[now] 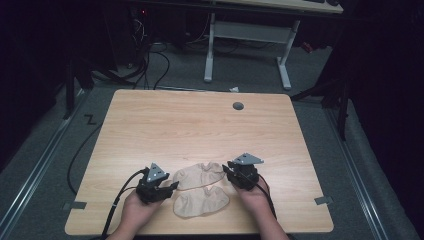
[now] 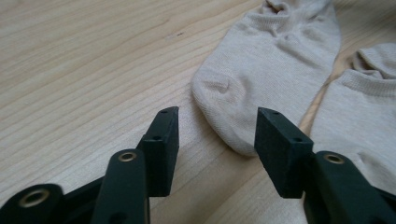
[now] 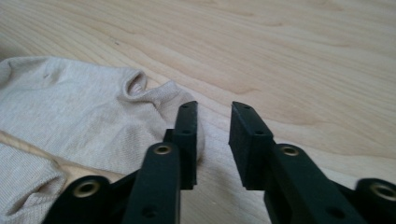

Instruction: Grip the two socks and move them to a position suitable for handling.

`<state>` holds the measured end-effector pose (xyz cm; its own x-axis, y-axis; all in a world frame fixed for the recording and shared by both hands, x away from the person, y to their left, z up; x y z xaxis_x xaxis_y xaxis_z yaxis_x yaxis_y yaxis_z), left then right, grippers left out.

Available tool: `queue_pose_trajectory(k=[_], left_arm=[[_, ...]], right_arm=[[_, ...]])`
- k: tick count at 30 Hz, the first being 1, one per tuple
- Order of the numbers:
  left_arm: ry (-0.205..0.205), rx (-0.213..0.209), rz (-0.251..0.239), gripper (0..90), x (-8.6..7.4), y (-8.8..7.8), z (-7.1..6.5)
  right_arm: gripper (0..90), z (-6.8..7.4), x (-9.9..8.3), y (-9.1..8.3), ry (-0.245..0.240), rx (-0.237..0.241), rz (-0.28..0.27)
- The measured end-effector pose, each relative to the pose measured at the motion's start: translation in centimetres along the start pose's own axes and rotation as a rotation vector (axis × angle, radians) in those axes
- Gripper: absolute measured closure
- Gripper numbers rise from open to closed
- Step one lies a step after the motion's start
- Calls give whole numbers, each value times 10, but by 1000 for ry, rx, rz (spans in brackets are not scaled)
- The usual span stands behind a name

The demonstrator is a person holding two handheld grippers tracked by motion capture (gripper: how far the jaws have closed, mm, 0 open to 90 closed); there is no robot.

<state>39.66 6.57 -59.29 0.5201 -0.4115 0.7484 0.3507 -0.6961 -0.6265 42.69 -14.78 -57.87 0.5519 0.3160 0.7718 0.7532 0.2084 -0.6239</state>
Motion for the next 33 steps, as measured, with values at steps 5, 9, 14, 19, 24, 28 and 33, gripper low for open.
queue_pose_trajectory(k=[5,9,14,19,24,28,33], left_arm=[[-21,9,6,576,0,7,1],[-15,21,6,618,1,8,1],[-6,23,6,701,0,7,-1],[8,19,6,798,-1,8,-5],[20,27,8,857,0,8,-8],[24,29,-14,860,5,4,-9],[40,24,-58,860,15,-5,-13]], right_arm=[[672,9,-3,6,-15,19,19],[654,13,-8,11,-7,31,63],[691,15,-11,14,-22,34,74],[771,18,-12,12,-33,38,69],[844,22,-12,10,-61,38,60],[848,25,-9,4,-93,18,31],[847,26,1,-5,-97,16,-22]])
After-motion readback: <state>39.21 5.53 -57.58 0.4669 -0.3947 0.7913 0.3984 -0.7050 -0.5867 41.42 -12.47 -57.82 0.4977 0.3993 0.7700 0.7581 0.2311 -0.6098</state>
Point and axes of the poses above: each handheld gripper's, and its own axes: y roughly forward along the jaws, x roughly out of its top, z roughly to its left, the point moved 10 cm from there along y, roughly forward along the jaws, and after that the axes turned 13 degrees about -x, right-handed, at the moved point
